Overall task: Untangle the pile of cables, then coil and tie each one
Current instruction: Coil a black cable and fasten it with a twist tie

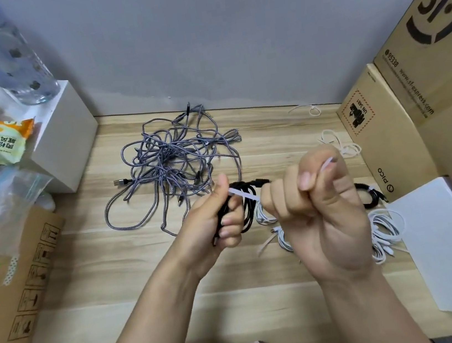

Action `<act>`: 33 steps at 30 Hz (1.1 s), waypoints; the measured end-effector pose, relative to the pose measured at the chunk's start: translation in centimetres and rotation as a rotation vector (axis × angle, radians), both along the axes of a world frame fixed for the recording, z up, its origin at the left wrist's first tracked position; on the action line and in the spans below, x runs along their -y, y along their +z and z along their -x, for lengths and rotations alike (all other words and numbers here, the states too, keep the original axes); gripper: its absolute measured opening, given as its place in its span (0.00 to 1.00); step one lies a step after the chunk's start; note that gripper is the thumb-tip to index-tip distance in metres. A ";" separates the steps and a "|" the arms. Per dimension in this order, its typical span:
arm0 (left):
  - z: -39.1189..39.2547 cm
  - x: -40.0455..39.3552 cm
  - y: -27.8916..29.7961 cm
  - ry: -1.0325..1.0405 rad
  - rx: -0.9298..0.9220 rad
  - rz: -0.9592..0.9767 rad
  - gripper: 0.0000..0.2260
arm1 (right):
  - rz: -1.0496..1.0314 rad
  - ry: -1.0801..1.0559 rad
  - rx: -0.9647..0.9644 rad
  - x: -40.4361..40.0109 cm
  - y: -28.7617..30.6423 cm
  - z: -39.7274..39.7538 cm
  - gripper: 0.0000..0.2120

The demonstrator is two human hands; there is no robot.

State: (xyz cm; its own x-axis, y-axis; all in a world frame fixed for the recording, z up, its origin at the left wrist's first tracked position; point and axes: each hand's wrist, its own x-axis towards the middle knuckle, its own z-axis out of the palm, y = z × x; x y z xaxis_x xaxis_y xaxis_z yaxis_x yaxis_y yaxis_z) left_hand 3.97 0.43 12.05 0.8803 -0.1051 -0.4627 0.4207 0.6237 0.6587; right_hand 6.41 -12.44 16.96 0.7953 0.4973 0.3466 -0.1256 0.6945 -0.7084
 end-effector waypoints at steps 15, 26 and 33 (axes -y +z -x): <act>0.7 -0.2 2.9 0.193 0.142 0.090 0.16 | -0.060 -0.010 -0.054 0.8 0.6 0.5 0.09; 1.9 -0.3 4.6 0.065 0.534 -0.653 0.13 | 0.193 0.139 -0.078 2.6 1.4 -0.7 0.10; 2.3 -0.1 4.5 -0.028 0.572 -0.781 0.17 | 0.596 0.096 0.145 2.8 2.8 -0.8 0.11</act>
State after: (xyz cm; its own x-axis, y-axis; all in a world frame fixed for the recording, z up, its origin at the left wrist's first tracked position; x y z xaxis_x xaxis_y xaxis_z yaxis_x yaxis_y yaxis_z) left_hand 1.63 0.53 16.58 0.9959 0.0262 0.0863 -0.0839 -0.0815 0.9931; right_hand 7.19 -15.27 19.76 0.7029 0.7058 0.0883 -0.0410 0.1641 -0.9856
